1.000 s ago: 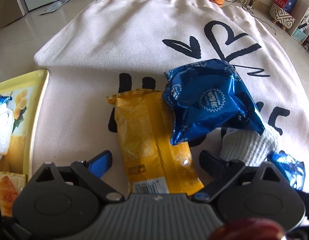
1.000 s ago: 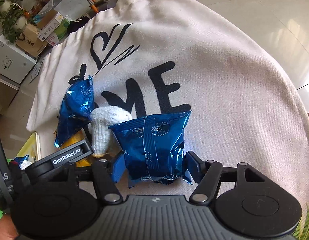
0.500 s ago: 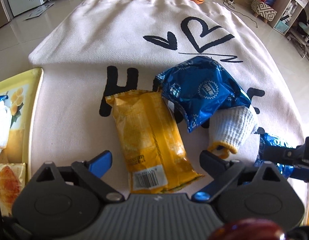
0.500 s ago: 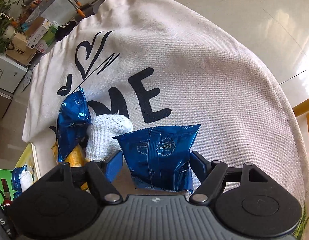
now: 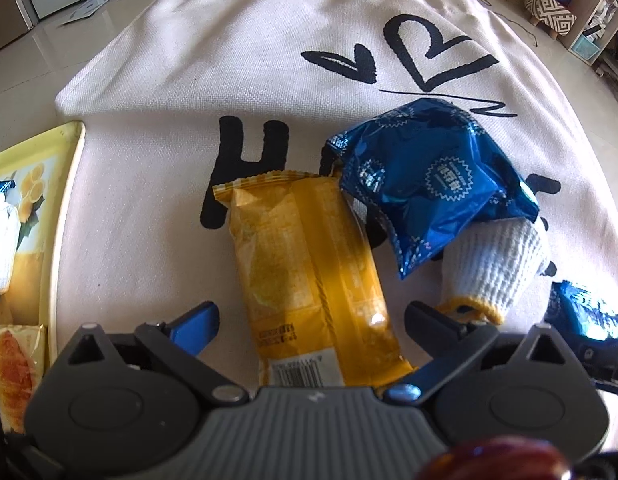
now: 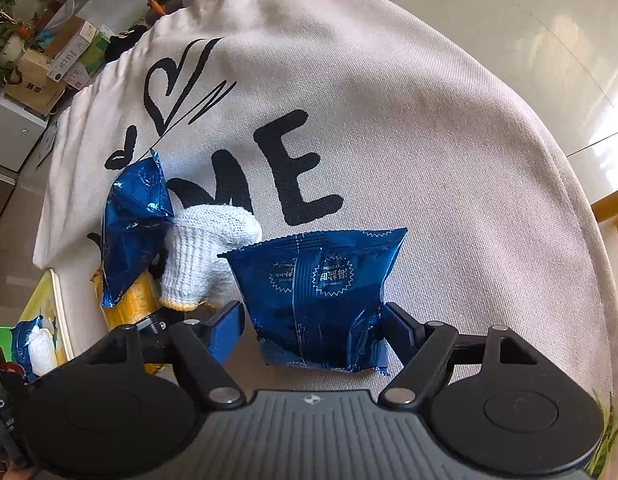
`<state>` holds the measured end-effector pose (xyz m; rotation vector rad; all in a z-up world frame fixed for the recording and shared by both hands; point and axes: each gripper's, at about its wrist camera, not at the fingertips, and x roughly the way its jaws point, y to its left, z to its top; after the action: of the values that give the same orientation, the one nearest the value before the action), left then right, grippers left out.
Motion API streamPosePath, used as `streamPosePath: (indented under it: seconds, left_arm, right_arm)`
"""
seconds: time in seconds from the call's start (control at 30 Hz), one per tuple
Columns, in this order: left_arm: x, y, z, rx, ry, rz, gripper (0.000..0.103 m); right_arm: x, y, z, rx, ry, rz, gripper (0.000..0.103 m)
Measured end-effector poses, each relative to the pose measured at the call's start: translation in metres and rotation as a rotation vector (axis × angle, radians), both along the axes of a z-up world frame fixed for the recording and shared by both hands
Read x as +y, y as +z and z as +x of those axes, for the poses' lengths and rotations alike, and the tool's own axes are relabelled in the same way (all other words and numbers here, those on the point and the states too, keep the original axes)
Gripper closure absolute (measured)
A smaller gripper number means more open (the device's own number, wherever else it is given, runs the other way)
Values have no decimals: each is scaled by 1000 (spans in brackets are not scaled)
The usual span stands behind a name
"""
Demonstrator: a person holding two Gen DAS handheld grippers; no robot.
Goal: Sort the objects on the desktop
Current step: 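Close right tool on a blue foil packet while left tool lowers over the yellow packet, then lift the blue packet with right tool while left tool grasps the yellow packet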
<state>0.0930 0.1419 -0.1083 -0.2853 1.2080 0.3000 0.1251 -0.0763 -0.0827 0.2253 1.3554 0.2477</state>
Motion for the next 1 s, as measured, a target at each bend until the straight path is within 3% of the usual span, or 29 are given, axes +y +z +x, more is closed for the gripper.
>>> streamPosePath:
  seconds: [0.17,0.83,1.0]
  left_arm:
    - [-12,-4,5,29,-48,72,0]
    - [-16,-5,6,32,-33,69,0]
    - [-19,-4,2,9,-51,71,2]
  right_arm:
    - [0,-3,0,5,-5,-2,27]
    - [5,-12,-3,-13,7,-67,27]
    - [3,-9,-2,-23,3,-38,36]
